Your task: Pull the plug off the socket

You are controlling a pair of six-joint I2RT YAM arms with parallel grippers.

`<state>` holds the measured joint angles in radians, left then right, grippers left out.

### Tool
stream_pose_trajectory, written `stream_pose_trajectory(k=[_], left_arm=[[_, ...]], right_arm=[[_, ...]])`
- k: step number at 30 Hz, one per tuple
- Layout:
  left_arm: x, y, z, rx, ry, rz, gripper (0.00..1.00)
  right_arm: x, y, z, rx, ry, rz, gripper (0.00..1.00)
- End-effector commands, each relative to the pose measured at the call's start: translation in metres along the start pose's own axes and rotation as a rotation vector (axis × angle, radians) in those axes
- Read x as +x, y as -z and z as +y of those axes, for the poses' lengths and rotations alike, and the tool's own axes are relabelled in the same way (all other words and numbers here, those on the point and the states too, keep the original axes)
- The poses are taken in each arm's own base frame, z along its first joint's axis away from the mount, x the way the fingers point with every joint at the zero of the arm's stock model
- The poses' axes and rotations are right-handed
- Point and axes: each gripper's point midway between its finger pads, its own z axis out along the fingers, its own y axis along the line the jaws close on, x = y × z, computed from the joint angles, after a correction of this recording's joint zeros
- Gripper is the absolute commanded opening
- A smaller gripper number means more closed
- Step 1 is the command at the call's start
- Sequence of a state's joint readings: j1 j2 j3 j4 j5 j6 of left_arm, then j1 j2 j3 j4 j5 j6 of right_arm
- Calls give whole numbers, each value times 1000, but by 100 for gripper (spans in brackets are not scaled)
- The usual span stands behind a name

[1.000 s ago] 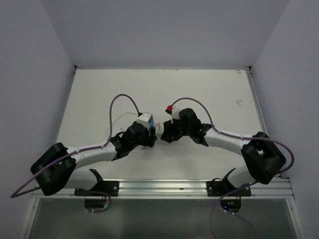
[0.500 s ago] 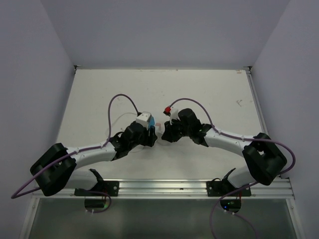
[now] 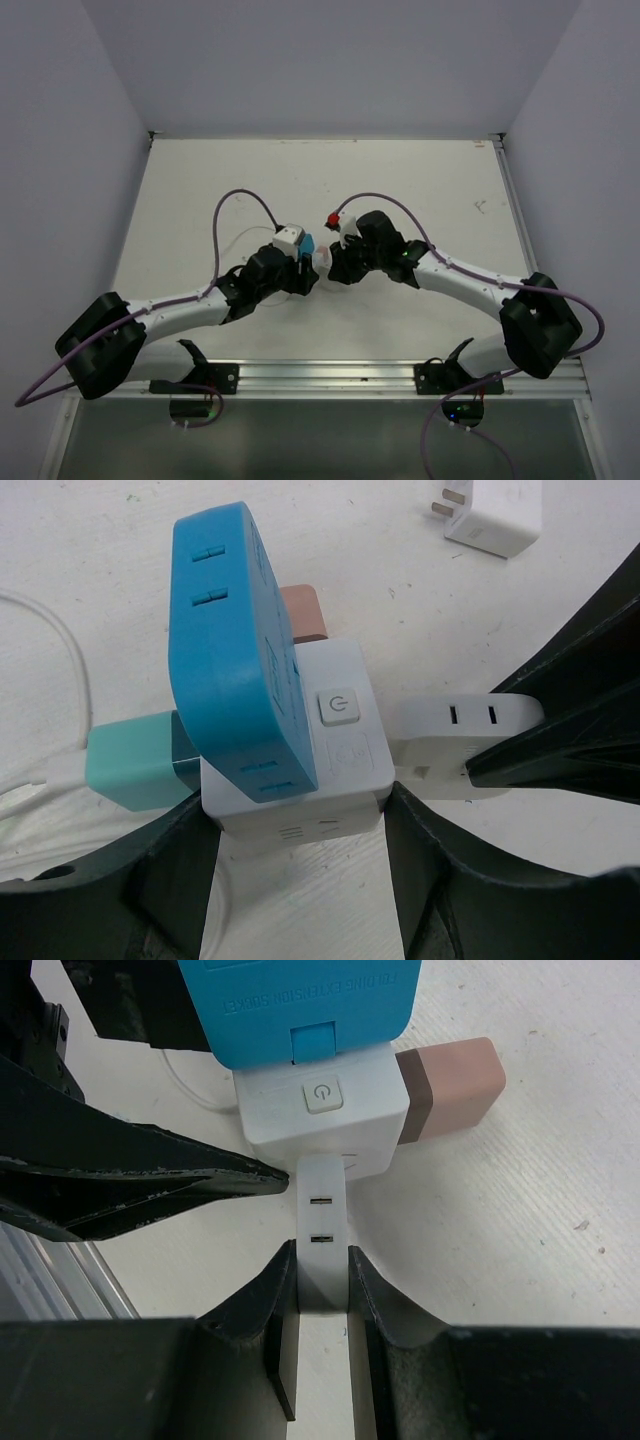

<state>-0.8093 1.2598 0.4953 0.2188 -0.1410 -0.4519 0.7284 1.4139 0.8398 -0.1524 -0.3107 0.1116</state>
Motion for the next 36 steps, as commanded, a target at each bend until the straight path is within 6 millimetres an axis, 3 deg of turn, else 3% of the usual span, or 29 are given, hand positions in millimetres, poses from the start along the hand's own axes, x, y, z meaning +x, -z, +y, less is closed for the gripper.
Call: stream_pose_trajectory(k=[1,13,19,25,26,27,28,29,36], left_arm=[[8,3,55,-241,-64,29,0],[14,2,71,-346,-62,73,0],[12,1,64,-304,-65,67,0],[5,2,54,-241,-59,29,0],[4,2,53,-232,-63,24,0],[4,3,52,-224,-60,19,0],[3,3,50,-213,-59,12,0],[0,4,47,-199,-58,-2,0],[-5,6,30,-83,-77,-44,0]], right_arm=[[3,18,0,16,1,56,0],[15,24,-5,62,-34,108,0],[13,33,-14,133,-73,74,0],[11,49,-53,255,-278,-15,0],[9,56,-73,284,-349,-55,0],[17,58,-81,289,-402,-65,0],[13,64,-82,267,-459,-108,0],[15,71,-99,284,-514,-155,0],[11,106,-143,352,-716,-334,0]])
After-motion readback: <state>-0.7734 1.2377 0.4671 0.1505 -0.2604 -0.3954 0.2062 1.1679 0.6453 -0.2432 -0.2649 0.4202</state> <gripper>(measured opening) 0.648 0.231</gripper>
